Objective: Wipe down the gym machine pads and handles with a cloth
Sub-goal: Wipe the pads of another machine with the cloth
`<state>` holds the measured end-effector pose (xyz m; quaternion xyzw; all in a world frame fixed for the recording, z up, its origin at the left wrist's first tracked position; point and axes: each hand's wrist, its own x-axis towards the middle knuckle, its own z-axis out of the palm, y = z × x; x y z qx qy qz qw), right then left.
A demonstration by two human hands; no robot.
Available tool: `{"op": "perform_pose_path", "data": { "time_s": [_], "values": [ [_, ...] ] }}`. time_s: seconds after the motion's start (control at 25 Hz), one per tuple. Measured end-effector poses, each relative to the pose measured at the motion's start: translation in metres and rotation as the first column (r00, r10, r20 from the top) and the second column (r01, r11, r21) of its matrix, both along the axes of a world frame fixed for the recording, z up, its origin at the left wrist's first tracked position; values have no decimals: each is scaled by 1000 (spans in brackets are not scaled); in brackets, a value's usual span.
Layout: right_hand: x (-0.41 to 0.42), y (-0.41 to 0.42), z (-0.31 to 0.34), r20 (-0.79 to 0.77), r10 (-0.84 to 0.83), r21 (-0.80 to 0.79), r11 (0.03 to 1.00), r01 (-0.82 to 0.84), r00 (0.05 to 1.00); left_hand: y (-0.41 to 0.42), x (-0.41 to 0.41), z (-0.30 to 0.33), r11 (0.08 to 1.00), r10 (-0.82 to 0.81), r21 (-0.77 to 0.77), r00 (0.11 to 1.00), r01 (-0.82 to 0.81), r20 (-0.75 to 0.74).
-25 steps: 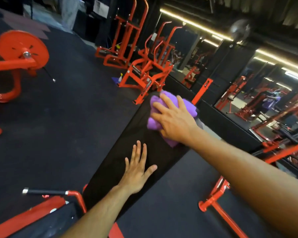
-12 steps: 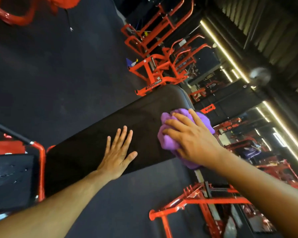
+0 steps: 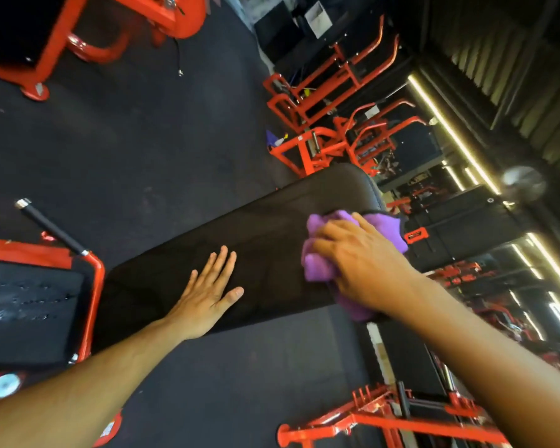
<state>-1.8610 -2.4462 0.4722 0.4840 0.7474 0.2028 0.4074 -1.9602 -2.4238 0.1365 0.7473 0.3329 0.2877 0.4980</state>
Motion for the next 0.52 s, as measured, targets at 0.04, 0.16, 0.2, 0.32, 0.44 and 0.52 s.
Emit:
{"op": "perform_pose_path", "data": {
  "time_s": [0.04, 0.16, 0.2, 0.32, 0.44, 0.52],
  "values": [
    [0, -13, -3, 4, -3, -20, 1000, 3, 1000, -1, -1, -2, 1000, -3, -17, 1000, 3, 11],
    [-1, -23, -28, 55, 37, 22, 999, -38, 998, -6, 7, -12, 990, 77, -123, 995, -68, 68],
    [-3, -17, -37, 75, 29, 38, 999, -32, 997, -8, 12, -17, 977, 130, -182, 988, -113, 81],
    [-10, 38, -57, 90, 10, 78, 997, -17, 996, -13, 22, -30, 951, 214, -246, 974, -189, 78],
    [-26, 113, -73, 106, -53, 140, 989, 38, 993, -15, 25, -33, 951, 229, -233, 969, -202, 96],
    [-26, 121, -85, 135, -58, 187, 982, 32, 989, -17, 25, -34, 951, 244, -223, 964, -217, 104]
  ]
}}
